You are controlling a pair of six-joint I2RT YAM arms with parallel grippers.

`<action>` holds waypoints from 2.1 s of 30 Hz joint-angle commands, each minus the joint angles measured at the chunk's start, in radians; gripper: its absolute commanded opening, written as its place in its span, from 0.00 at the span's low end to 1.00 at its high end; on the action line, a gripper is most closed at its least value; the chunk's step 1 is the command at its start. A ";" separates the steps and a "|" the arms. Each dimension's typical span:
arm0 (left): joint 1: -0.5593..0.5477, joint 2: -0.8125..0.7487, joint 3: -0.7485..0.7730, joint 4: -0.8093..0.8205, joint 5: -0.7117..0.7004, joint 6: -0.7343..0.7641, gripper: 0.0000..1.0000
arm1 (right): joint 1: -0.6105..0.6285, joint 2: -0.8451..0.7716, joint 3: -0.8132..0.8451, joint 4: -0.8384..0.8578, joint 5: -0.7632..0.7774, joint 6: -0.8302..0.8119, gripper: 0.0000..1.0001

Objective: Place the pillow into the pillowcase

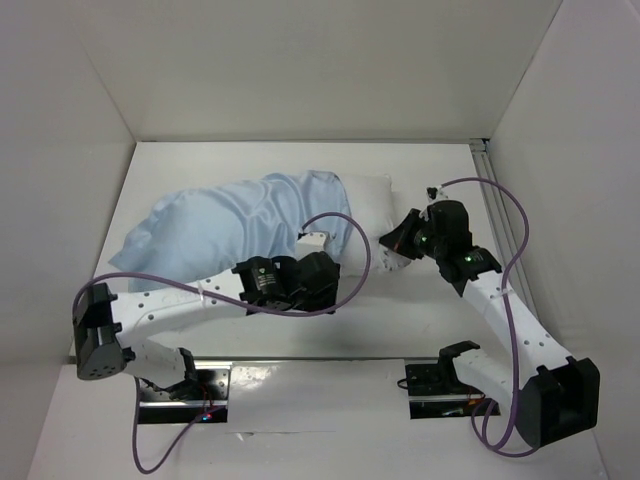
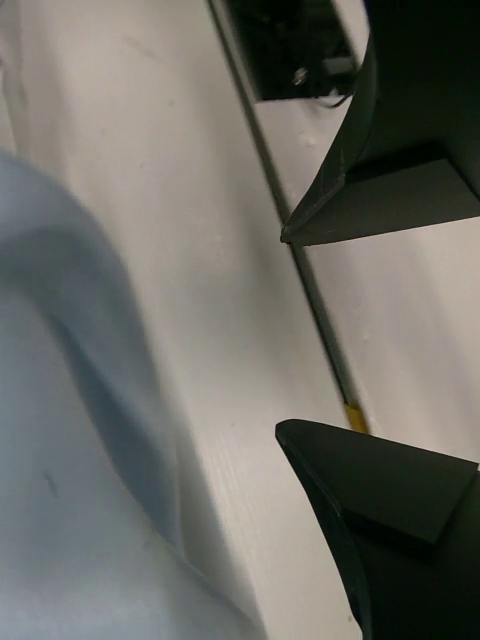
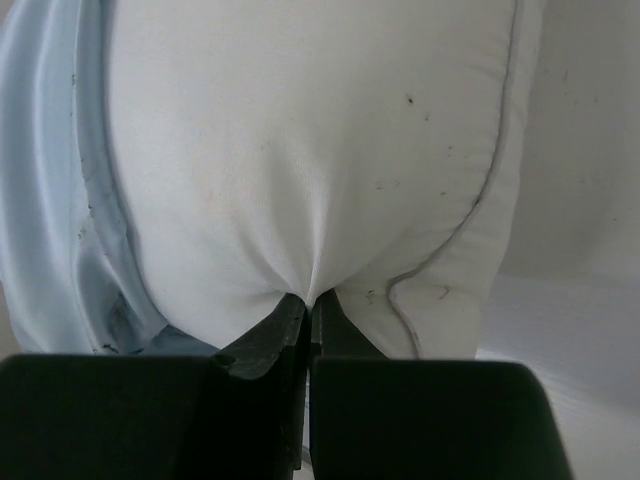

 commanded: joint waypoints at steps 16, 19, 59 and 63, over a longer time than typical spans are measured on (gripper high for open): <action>0.032 0.284 0.055 0.041 -0.361 -0.299 0.66 | 0.003 -0.006 0.089 0.045 -0.036 -0.036 0.00; 0.032 0.297 0.064 0.040 -0.382 -0.309 0.65 | 0.003 -0.006 0.089 0.045 -0.036 -0.036 0.00; 0.090 0.340 0.888 0.203 0.320 0.342 0.00 | 0.053 0.139 0.125 0.195 -0.134 -0.011 0.00; 0.175 0.296 0.846 0.212 0.406 0.311 0.00 | 0.053 0.068 0.143 0.106 -0.100 -0.039 0.00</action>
